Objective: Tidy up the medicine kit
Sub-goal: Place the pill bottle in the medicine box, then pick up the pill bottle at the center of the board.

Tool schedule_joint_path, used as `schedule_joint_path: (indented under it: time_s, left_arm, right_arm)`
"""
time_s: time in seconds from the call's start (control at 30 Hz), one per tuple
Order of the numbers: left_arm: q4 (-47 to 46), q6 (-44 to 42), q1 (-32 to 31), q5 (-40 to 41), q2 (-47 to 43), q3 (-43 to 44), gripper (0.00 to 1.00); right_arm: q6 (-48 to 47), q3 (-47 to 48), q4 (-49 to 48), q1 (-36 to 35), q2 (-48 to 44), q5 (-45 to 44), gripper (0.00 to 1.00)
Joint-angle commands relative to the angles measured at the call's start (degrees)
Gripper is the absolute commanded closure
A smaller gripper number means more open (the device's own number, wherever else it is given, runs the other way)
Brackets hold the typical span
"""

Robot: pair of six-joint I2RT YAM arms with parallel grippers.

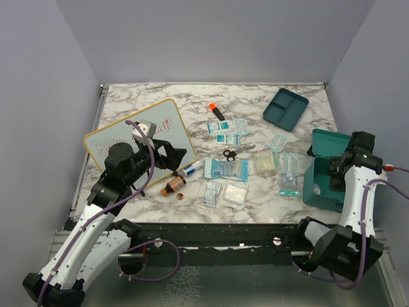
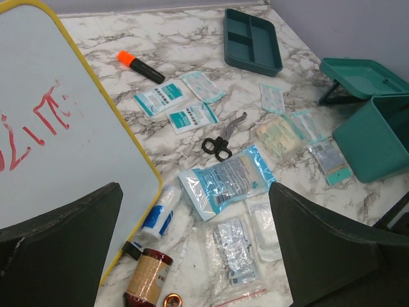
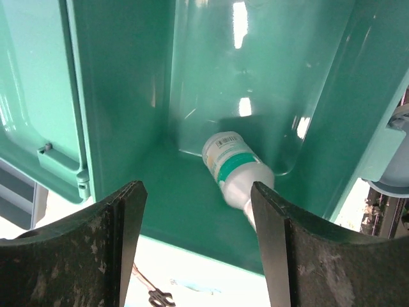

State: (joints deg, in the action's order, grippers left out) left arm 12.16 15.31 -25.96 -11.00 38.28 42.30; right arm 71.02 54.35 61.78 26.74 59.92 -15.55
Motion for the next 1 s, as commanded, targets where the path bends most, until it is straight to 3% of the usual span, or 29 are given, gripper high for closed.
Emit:
schedule_joint_path:
  time_s: [0.0, 0.33, 0.63, 0.77, 0.97]
  left_arm:
    - [0.10, -0.76, -0.24, 1.16, -0.94, -0.69, 0.01]
    - [0.14, -0.81, -0.24, 1.55, -0.93, -0.73, 0.01]
    - [0.53, -1.16, -0.24, 3.19, -1.95, -0.64, 0.01]
    - [0.87, -1.29, -0.24, 4.68, -2.32, -0.48, 0.01]
    - [1.32, -1.42, -0.24, 6.35, -2.45, -0.36, 0.01]
  right_arm:
    - [-2.62, 3.14, 0.06, 0.43, -1.63, -0.61, 0.29]
    - [-11.85, 12.32, -1.69, 0.42, -1.18, 5.08, 0.31]
    - [-31.88, 13.61, -21.25, -3.28, 1.07, 33.82, 0.30]
    - [-35.83, 13.62, -27.71, -8.07, -0.10, 40.62, 0.31]
    - [-37.52, 14.56, -22.05, -10.04, -0.25, 33.72, 0.34]
